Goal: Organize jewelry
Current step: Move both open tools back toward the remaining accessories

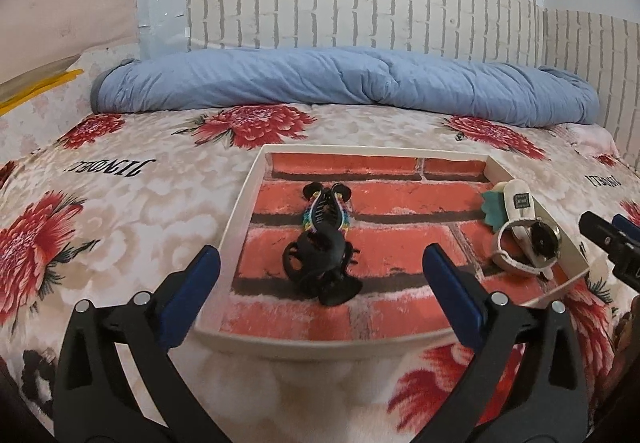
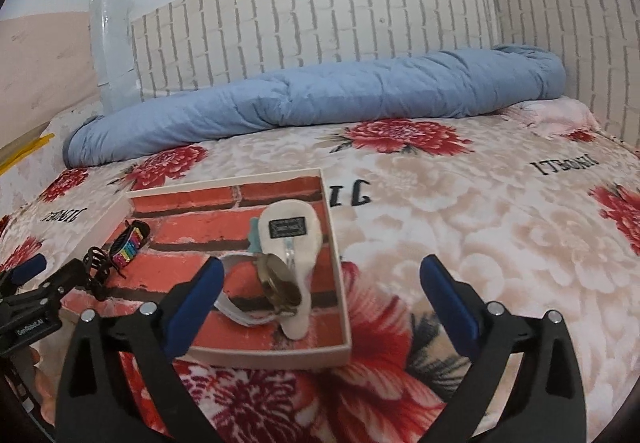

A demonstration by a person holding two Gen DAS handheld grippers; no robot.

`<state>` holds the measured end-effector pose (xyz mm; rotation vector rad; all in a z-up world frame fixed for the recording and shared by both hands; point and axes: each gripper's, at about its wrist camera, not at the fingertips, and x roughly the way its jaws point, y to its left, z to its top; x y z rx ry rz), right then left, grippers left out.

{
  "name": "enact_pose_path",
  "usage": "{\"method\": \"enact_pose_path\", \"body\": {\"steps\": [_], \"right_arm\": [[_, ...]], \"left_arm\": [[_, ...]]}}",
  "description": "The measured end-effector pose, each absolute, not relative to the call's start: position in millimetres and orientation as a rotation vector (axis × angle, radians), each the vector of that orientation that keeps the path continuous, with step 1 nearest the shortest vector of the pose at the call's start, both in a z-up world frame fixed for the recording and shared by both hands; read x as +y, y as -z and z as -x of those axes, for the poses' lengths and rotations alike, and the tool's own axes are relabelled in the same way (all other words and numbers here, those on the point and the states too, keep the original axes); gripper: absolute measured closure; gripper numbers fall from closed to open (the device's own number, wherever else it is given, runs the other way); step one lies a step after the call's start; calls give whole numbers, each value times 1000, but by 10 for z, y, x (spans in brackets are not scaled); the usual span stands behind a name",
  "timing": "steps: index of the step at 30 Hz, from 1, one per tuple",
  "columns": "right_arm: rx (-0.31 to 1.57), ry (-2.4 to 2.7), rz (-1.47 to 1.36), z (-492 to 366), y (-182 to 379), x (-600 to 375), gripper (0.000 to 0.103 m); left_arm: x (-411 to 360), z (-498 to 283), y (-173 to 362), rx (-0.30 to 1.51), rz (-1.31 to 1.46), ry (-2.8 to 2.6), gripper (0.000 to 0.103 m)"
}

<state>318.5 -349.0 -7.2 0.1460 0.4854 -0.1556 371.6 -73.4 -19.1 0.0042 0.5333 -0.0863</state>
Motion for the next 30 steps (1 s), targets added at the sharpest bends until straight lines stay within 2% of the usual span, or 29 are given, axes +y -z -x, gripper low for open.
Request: {"method": "enact_pose_path", "body": {"steps": [19, 30], "right_arm": [[532, 189, -18, -2121, 27, -3095, 7], [609, 200, -85, -1555, 137, -3077, 7]], "left_arm": [[-475, -2640, 117, 529, -58, 54, 5], [-98, -2024, 139, 571, -30, 24, 5]]}}
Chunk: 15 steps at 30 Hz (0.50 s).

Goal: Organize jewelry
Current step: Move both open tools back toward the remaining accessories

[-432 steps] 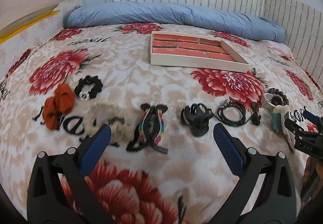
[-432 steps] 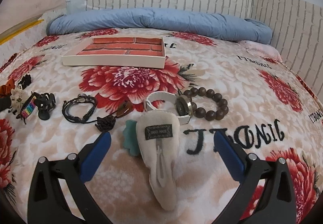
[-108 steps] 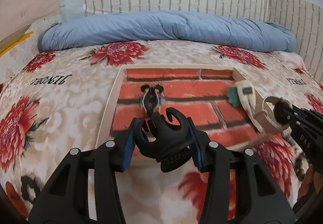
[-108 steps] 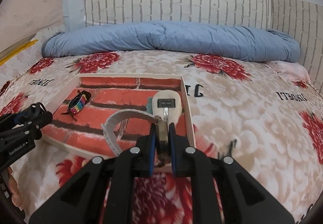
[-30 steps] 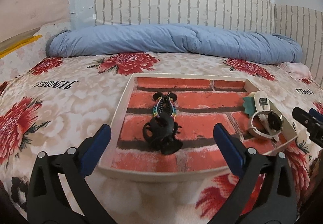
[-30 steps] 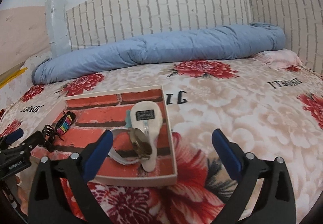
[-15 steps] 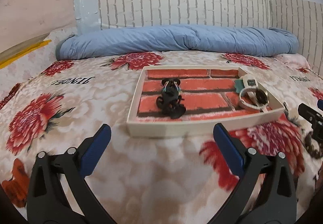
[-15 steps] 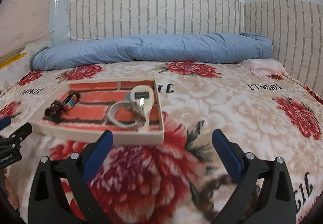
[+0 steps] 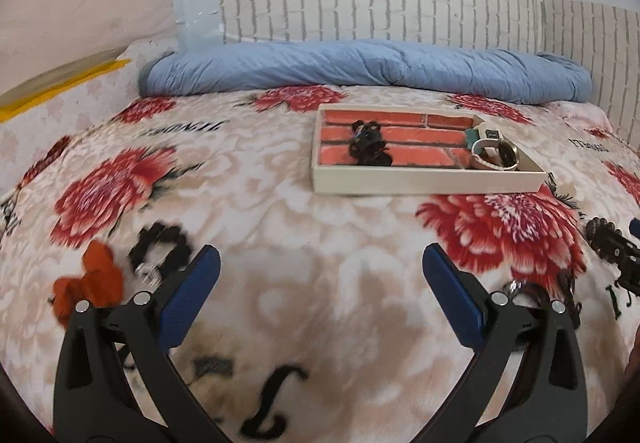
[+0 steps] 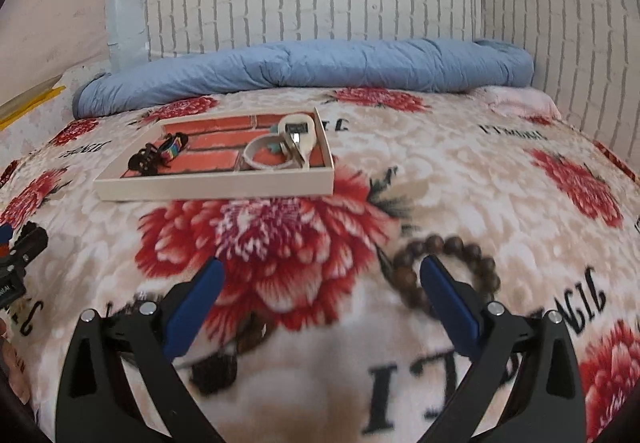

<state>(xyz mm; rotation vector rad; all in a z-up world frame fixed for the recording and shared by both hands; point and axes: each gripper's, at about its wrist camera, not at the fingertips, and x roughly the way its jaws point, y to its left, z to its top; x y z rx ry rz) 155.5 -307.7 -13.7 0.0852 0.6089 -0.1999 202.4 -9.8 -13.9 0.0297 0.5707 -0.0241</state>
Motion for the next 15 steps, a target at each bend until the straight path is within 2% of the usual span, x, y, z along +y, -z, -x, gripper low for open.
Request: {"method": "enact_pose_path", "body": {"steps": [15], "right_arm": [[643, 203, -23, -1338, 141, -2821, 7]], "left_arm": [[727, -1560, 72, 607, 24, -87, 5]]}}
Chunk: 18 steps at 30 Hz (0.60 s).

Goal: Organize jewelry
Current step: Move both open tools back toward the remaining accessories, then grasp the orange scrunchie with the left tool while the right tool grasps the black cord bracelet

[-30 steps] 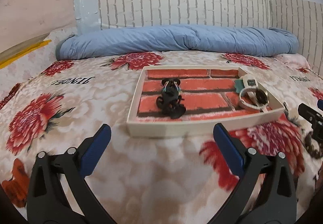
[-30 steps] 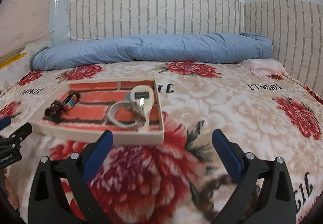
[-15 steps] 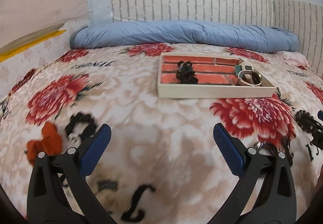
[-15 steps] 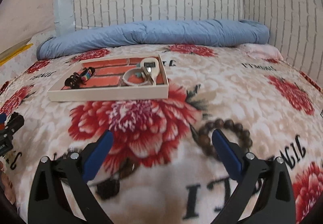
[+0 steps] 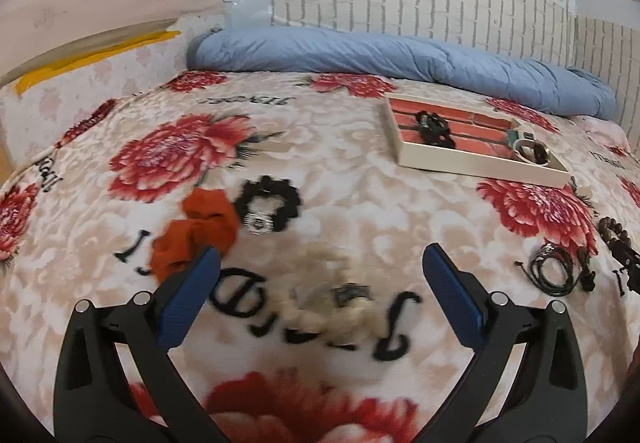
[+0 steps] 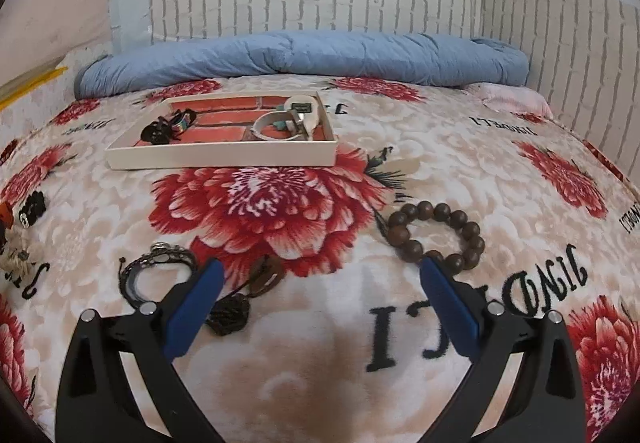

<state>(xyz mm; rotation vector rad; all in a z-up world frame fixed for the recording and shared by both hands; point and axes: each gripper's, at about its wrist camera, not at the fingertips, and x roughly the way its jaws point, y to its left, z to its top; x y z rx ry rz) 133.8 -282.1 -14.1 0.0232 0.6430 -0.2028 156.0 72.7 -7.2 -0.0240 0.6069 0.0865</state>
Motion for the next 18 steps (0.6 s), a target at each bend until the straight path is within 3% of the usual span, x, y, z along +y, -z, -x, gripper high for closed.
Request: {"method": "enact_pose_path", "body": {"steps": [18], "right_arm": [[709, 107, 31, -1790, 265, -2160, 8]], "left_arm": [[1631, -2014, 89, 634, -30, -176, 5]]}}
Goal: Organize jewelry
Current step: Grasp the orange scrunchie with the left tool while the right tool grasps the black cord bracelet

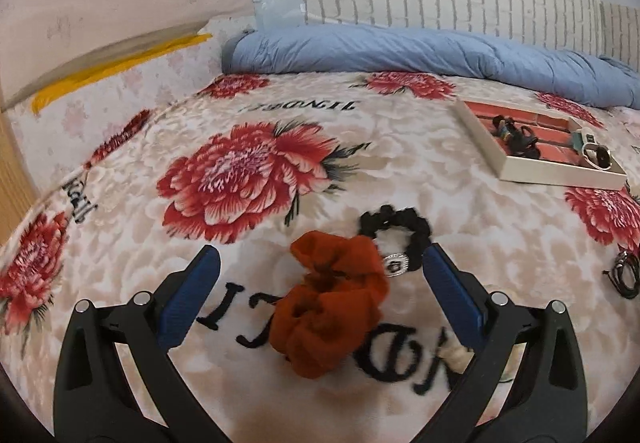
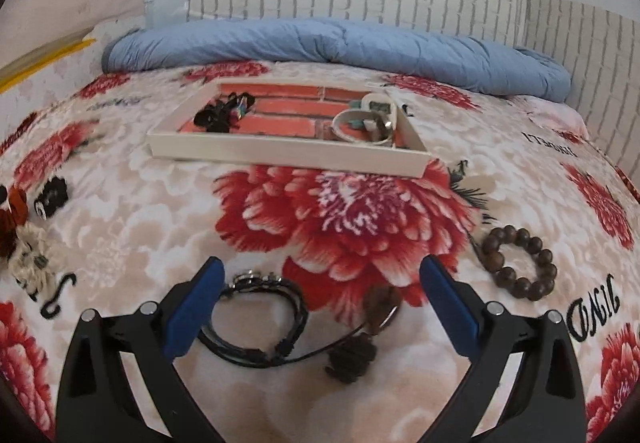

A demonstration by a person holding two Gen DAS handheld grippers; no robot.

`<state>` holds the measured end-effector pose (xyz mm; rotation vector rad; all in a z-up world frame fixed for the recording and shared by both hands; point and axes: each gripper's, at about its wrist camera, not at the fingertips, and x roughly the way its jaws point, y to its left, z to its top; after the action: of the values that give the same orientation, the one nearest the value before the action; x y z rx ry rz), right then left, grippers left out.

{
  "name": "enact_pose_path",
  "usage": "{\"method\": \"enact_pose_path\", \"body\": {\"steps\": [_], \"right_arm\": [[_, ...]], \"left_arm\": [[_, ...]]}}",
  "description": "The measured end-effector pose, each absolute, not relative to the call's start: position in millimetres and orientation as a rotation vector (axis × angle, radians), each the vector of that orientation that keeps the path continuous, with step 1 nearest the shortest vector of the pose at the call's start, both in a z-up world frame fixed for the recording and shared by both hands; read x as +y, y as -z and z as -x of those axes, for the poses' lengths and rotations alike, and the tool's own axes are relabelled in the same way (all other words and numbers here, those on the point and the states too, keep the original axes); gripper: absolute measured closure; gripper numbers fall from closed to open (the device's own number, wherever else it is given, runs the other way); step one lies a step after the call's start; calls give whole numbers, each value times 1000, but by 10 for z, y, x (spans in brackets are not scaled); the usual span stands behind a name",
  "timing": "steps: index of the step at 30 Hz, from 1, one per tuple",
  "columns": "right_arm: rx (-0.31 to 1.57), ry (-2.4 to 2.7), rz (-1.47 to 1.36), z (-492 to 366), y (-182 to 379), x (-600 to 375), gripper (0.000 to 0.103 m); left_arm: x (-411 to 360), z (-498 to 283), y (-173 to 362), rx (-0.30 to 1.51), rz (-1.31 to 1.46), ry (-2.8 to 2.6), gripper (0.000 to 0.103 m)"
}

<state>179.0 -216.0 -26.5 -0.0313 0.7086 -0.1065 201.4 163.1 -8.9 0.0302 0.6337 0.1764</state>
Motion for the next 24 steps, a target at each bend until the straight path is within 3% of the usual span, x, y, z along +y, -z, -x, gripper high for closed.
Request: {"method": "enact_pose_path", "body": {"steps": [6, 8, 18, 22, 24], "right_arm": [[711, 107, -11, -1778, 304, -2243, 12], [714, 102, 8, -1781, 318, -2208, 21], [749, 94, 70, -1839, 392, -2094, 34], [762, 86, 67, -1853, 417, -2095, 38], [762, 85, 69, -1849, 418, -2085, 39]], "left_arm": [[1717, -2063, 234, 673, 19, -154, 5], [1712, -2103, 280, 690, 14, -148, 5], [1735, -2184, 378, 745, 14, -159, 6], [1690, -2206, 401, 759, -10, -149, 11], [1687, -2213, 414, 765, -8, -141, 21]]}}
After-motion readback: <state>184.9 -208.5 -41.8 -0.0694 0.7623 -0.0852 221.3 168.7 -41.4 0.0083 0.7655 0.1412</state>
